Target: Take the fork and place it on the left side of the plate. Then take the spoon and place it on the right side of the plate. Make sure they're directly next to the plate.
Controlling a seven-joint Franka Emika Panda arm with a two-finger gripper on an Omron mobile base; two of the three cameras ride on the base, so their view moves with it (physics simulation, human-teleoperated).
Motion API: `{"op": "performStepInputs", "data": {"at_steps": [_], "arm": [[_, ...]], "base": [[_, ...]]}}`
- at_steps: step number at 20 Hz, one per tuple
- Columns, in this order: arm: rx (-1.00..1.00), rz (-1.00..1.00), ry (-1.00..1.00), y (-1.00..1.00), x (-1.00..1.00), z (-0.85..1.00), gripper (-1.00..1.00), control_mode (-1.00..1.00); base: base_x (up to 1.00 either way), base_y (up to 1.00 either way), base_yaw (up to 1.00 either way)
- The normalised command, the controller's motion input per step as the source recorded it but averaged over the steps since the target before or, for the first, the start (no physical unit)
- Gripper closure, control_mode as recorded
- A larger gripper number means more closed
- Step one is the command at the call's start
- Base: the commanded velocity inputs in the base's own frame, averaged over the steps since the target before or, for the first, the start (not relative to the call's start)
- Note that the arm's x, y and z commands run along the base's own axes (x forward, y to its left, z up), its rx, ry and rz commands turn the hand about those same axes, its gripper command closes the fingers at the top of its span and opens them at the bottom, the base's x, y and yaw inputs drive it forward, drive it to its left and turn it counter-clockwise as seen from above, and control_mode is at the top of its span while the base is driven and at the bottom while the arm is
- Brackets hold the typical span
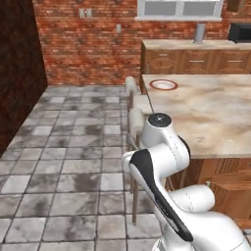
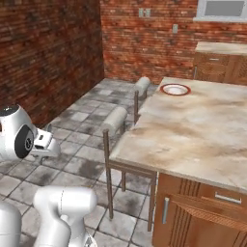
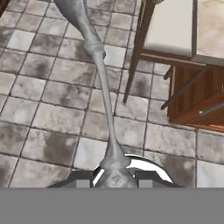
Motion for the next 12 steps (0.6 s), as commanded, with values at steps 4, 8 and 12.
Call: {"op": "performStepInputs", "data": {"at_steps": [4,8,12], "arm": [[0.00,0.00,0.00,0.00,0.00,0.00,1.00,1.00],[0.00,0.00,0.00,0.00,0.00,0.00,1.00,1.00],[0.00,0.00,0.00,0.00,0.00,0.00,1.00,1.00]], "base": [[0.18,0.71,-0.48],[0.21,0.65,-0.51],[0.17,0.66,-0.51]]}}
